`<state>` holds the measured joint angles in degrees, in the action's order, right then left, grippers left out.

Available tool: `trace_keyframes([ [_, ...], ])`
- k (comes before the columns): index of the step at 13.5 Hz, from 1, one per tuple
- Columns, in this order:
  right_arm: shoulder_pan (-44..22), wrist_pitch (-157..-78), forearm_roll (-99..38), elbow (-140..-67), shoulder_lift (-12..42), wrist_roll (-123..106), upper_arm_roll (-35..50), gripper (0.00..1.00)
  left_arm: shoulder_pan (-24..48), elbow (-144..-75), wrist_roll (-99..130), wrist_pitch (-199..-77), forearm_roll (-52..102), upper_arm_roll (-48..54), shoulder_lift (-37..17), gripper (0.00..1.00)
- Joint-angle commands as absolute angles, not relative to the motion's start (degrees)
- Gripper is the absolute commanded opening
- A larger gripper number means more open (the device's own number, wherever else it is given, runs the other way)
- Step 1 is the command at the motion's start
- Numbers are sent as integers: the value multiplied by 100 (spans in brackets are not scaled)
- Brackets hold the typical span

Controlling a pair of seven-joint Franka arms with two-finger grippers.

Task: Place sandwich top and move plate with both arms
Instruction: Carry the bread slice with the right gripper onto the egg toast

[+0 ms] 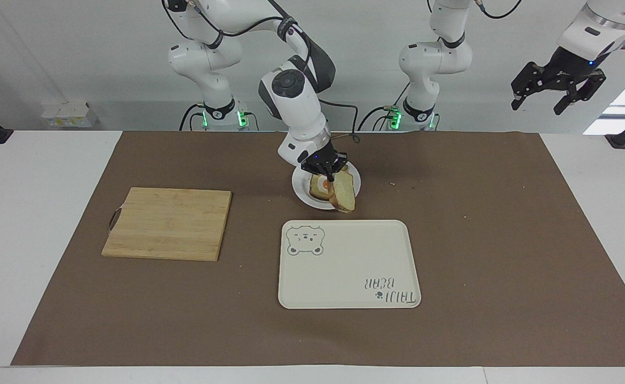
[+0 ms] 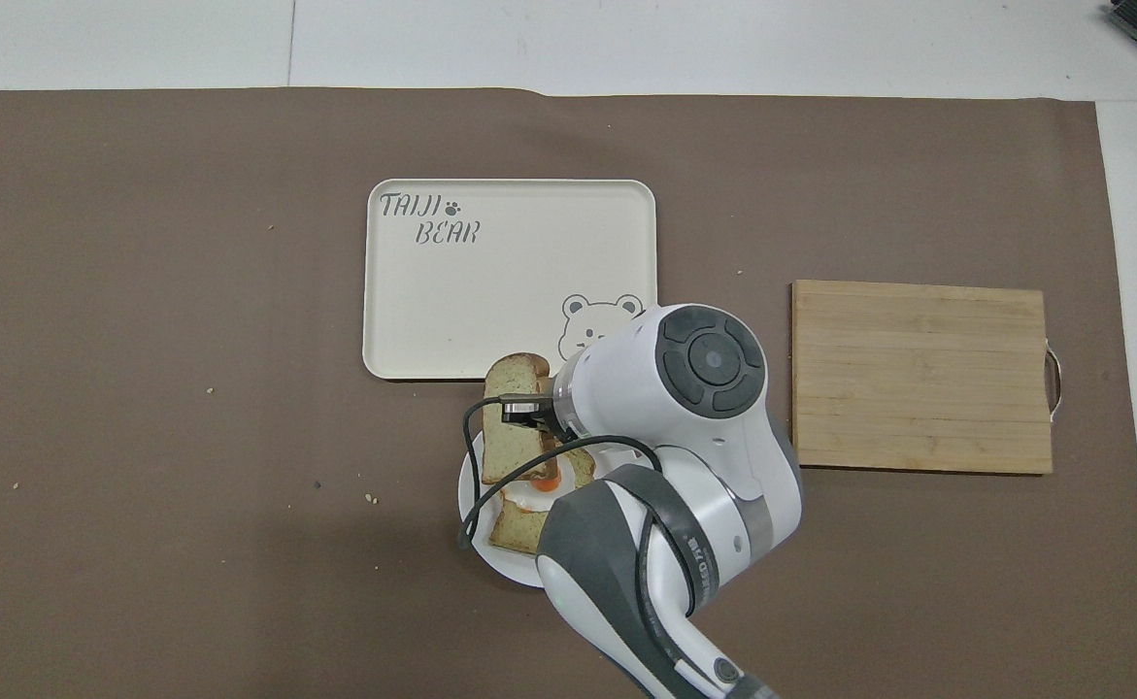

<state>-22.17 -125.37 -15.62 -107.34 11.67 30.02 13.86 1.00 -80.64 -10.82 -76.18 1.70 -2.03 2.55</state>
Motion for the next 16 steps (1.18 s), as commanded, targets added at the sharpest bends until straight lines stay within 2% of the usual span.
trace_keyframes([
  [1, -2355, -12682, -1705, -10942, 1090, 3189, 1389, 0, 44, -8218, -1037, -7576, 158, -176, 404, 100],
  [10, -2496, -12709, -1696, -11469, 1055, 3164, 1380, 0, 35, -8227, -1028, -7576, 158, -193, 404, 100],
  [16, -2215, -12727, -1679, -11461, 1142, 2725, 1371, 0, 44, -8244, -1002, -7576, 158, -176, 413, 100],
])
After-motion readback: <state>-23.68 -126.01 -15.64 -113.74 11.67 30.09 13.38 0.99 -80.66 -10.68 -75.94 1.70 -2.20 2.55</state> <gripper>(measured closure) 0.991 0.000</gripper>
